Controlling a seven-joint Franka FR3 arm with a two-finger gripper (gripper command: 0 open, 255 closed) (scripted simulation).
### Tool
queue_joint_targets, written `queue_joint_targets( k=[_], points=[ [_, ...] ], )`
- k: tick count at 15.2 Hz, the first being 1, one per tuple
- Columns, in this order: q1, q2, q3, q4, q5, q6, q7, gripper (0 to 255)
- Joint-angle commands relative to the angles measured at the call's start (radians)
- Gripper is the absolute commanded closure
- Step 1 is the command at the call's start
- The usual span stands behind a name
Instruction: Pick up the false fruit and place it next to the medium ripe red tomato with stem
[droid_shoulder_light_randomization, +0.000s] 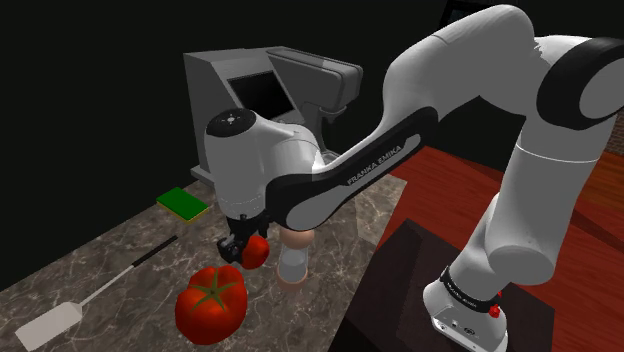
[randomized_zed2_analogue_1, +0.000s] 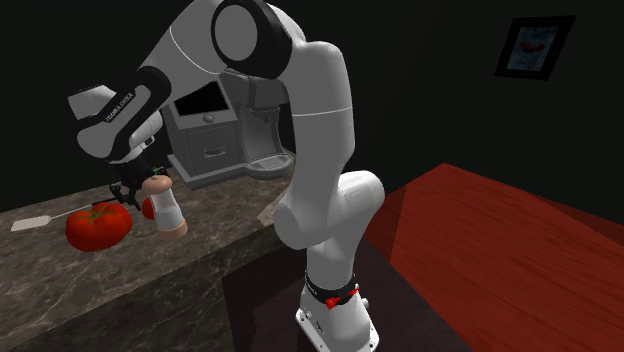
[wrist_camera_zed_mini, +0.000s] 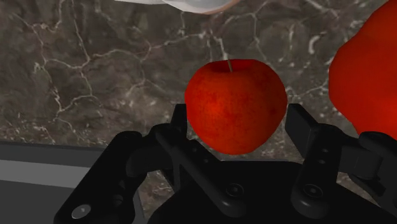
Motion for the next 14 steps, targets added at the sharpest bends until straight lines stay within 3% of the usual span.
queue_joint_targets(
  k=[1, 3, 4, 9, 14],
  points=[
    [0.0, 0.001, 0.0, 0.0, -0.001, 0.001, 0.0, 255],
    [0.0, 0.001, 0.0, 0.0, -0.001, 0.001, 0.0, 255],
    [0.0, 0.001, 0.0, 0.0, -0.001, 0.001, 0.0, 0],
    [0.0, 0.001, 0.0, 0.0, -0.001, 0.001, 0.0, 0],
    [-0.005, -0.061, 0.02, 0.064, 0.058, -0.107, -0.038, 0]
  ],
)
